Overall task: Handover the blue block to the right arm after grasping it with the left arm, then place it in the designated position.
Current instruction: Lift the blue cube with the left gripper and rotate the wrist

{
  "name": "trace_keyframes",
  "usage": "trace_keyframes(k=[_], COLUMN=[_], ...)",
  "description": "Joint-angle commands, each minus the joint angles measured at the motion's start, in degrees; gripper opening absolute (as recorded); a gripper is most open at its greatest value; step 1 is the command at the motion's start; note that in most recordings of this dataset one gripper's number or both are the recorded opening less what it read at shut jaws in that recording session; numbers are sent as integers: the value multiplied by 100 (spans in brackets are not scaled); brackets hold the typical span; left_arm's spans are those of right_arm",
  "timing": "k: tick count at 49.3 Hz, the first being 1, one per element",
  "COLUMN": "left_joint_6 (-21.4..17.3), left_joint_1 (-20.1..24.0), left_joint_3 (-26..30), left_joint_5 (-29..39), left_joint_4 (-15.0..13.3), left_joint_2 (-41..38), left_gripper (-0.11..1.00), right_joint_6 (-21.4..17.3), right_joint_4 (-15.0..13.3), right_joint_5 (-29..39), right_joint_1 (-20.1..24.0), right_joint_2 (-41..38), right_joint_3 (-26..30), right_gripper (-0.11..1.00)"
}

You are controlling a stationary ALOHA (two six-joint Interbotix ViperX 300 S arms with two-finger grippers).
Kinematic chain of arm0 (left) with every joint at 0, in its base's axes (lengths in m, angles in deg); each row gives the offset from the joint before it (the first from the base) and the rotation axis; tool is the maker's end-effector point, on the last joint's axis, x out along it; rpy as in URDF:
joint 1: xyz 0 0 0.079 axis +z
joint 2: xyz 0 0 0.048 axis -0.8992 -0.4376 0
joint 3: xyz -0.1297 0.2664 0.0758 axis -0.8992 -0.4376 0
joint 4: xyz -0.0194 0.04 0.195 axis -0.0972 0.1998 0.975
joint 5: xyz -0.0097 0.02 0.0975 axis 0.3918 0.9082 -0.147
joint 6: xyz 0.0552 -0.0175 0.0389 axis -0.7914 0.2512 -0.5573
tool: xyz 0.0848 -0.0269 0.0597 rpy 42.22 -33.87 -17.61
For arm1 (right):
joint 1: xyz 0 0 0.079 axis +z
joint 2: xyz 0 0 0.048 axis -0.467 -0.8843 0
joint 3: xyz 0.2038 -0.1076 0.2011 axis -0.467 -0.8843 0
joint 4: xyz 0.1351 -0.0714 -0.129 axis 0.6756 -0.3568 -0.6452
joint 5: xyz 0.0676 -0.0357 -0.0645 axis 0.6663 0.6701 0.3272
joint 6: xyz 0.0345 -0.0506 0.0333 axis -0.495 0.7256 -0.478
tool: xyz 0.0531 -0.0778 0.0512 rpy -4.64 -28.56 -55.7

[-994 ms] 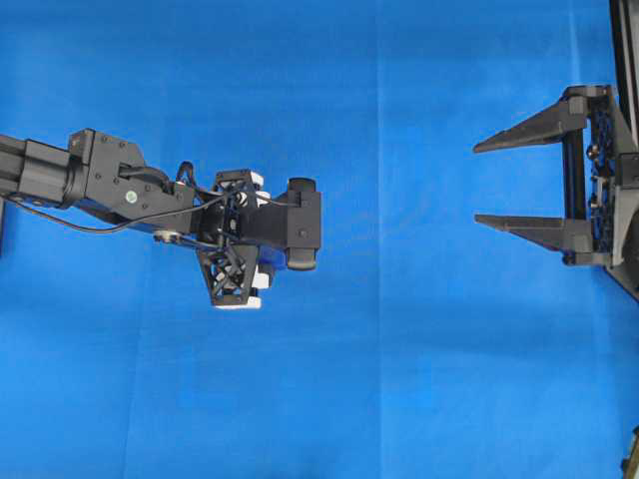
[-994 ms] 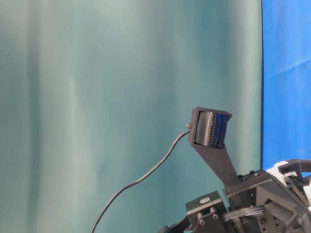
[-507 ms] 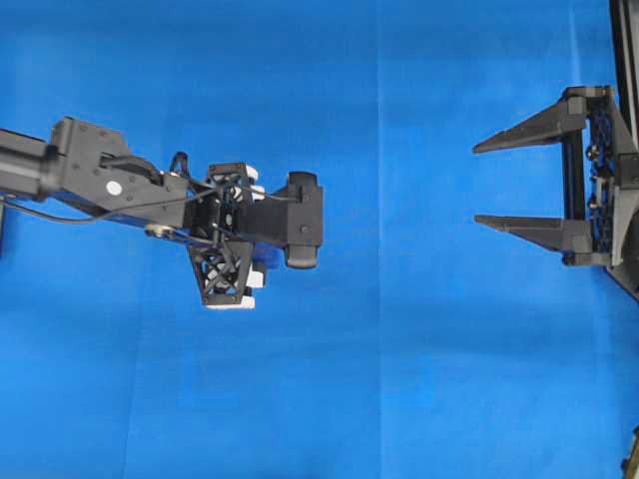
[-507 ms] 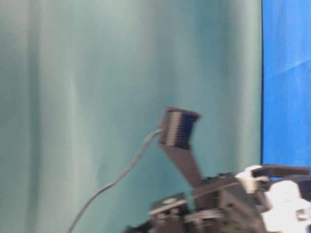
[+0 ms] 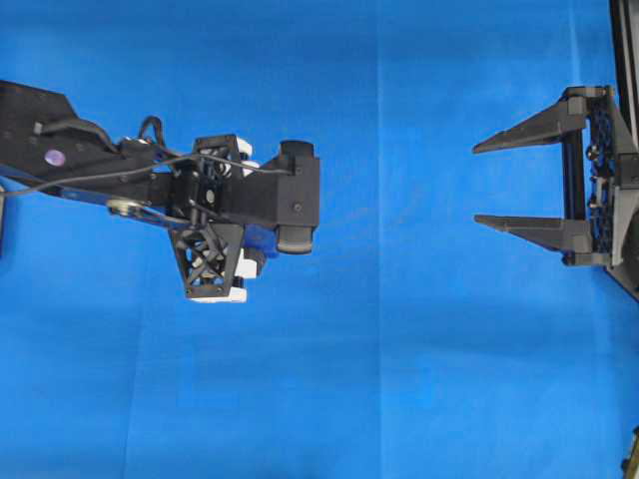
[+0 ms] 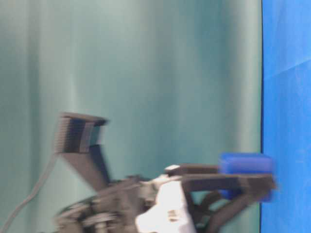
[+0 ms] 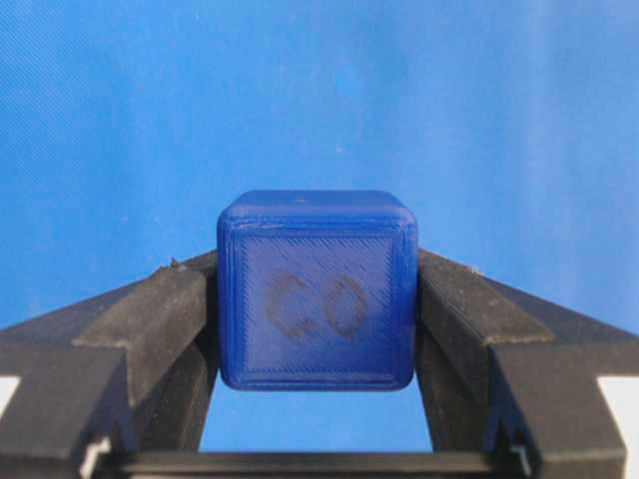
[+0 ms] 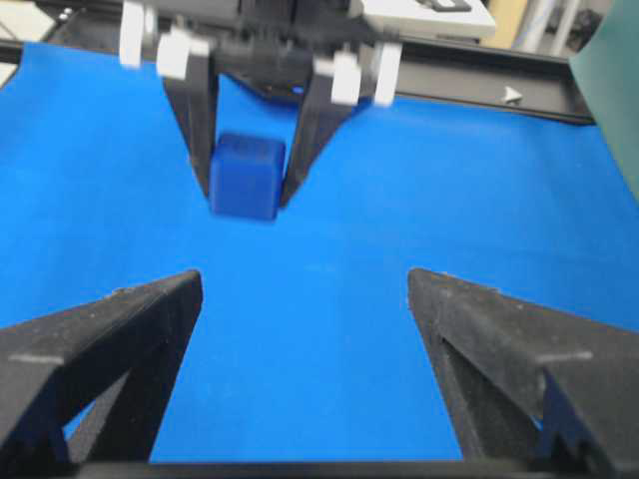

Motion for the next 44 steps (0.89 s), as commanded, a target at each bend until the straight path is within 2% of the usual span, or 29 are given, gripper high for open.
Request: trace_keyframes(k=[1, 17, 44], left_joint_6=[-18, -35, -35], left_joint_1=[-35, -35, -35], left_joint_3=[290, 598, 659], left_joint_5=[176, 809, 853], left_joint_4=[9, 9, 44], left_joint_2=[870, 1222, 1239], left_gripper=[48, 48, 48], right_joint_6=[0, 0, -9], right_joint_4=[18, 18, 26], right_joint_5=[-44, -44, -35], right_joint_1=[0, 0, 0], right_joint_2=[-9, -18, -18], right_joint_3=[70, 88, 97], right_gripper=[97, 97, 97])
